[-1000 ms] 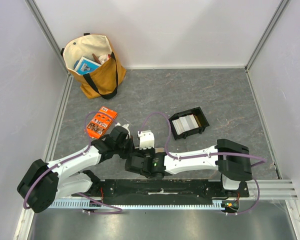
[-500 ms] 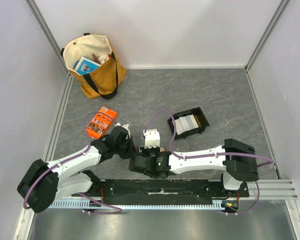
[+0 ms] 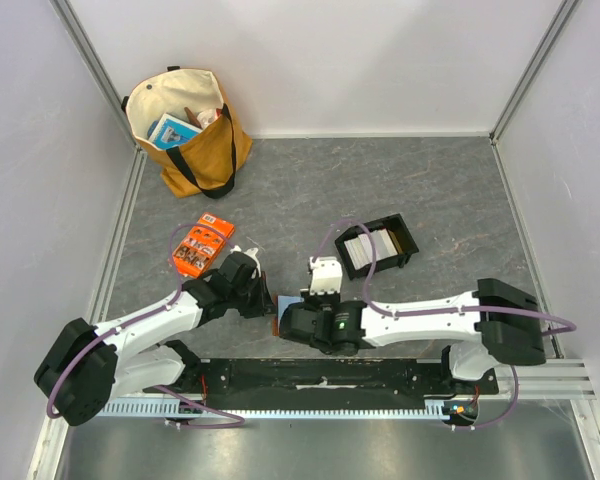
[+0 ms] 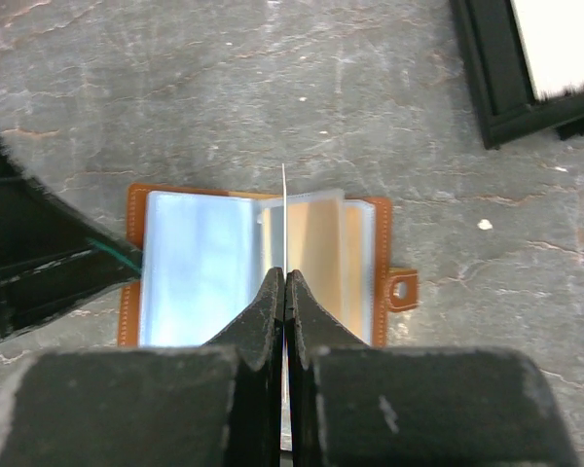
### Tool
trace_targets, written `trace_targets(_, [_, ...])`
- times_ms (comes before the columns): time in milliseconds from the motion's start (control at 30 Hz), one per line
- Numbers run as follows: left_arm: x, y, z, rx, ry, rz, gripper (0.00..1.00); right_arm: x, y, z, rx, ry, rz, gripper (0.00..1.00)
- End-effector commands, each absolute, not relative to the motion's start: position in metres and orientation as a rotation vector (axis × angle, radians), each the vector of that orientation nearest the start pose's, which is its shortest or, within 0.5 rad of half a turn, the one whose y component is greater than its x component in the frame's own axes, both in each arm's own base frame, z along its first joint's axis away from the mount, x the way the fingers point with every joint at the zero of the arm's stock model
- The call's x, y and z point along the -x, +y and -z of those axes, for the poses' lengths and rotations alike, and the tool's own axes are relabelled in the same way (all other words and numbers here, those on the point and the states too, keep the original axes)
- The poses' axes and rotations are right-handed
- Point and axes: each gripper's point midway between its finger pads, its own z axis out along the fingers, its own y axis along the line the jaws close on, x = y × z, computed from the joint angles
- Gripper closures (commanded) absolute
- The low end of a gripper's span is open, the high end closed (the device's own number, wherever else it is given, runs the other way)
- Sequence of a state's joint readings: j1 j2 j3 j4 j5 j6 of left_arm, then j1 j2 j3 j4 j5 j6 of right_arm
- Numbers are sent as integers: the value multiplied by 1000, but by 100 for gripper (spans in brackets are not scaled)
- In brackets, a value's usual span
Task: Put the credit cards into the card holder
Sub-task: Turn over the card slot in the card holder, then insert the credit card into the card holder.
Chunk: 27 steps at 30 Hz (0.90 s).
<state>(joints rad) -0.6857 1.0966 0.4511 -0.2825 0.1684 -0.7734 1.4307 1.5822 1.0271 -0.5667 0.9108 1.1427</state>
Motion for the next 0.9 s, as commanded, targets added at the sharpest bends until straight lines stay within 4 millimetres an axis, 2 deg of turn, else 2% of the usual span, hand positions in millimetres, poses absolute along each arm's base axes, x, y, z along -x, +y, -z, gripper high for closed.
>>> trace_targets(0, [-158, -205, -38, 65, 2671, 770, 98, -173, 298, -108, -44, 2176, -249, 100])
trace_targets(133, [-157, -204, -36, 68, 2677, 760, 98, -175, 296, -114, -33, 2185, -384, 100])
trace_targets(300, [-157, -201, -31, 65, 2689, 732, 98, -165, 324, -115, 38, 2227, -725, 100])
trace_targets(400, [-157, -200, -26, 66, 2700, 715, 98, -160, 336, -113, 36, 2229, -840, 100])
trace_targets(633, [-155, -195, -17, 76, 2721, 682, 98, -155, 345, -81, 6, 2309, -909, 100])
trace_targets(867, [-153, -193, -13, 92, 2730, 670, 98, -159, 336, -63, -52, 2336, -952, 100])
